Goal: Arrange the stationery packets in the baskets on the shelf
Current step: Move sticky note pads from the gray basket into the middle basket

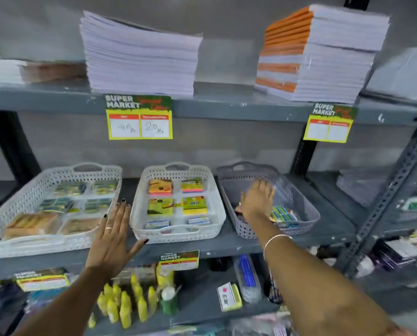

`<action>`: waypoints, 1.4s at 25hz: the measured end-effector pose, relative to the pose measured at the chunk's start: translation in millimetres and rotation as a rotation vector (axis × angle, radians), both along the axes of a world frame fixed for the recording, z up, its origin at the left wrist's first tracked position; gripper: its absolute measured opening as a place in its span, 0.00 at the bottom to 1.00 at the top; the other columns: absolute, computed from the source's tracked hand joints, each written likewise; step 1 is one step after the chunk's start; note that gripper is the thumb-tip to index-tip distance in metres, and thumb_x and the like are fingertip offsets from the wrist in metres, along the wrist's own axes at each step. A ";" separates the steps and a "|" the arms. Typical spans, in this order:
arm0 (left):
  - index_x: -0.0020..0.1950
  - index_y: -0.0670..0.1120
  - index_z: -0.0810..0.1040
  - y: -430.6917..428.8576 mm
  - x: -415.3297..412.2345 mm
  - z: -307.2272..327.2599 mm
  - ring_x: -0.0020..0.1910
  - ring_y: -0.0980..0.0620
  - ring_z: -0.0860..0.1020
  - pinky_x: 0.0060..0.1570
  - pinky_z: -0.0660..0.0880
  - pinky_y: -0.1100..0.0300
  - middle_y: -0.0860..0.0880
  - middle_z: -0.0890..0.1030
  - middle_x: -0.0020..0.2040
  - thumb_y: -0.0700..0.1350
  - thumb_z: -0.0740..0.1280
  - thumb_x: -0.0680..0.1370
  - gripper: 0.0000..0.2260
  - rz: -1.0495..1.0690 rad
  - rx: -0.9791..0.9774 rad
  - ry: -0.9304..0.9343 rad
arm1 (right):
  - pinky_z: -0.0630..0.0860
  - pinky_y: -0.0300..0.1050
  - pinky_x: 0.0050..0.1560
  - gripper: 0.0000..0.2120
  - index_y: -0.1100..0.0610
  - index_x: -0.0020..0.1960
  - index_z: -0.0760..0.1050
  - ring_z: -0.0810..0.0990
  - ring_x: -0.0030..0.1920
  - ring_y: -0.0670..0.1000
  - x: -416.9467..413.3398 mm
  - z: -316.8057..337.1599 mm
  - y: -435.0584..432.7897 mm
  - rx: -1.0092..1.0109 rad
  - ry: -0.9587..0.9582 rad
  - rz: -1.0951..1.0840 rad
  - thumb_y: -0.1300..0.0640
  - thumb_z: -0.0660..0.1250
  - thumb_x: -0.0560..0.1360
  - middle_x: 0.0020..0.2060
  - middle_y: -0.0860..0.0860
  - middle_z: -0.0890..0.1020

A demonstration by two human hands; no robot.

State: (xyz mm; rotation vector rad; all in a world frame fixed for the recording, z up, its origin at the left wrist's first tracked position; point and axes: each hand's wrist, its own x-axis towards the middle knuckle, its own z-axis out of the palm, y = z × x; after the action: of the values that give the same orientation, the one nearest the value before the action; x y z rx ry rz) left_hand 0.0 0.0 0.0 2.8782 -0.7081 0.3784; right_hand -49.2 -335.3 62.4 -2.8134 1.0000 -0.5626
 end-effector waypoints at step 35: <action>0.75 0.42 0.44 159.2 30.1 -5.4 0.76 0.46 0.44 0.74 0.40 0.48 0.44 0.46 0.76 0.74 0.36 0.67 0.47 0.300 0.172 -0.023 | 0.74 0.44 0.58 0.13 0.51 0.54 0.80 0.77 0.61 0.54 165.7 22.6 292.6 0.307 0.131 0.957 0.50 0.69 0.72 0.51 0.46 0.80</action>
State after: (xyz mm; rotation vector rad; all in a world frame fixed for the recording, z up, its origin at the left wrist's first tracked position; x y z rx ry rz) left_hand 30.1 159.2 -5.4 3.1556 -0.3240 0.4050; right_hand 116.5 -42.6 85.0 -2.6286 -0.2892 -0.0869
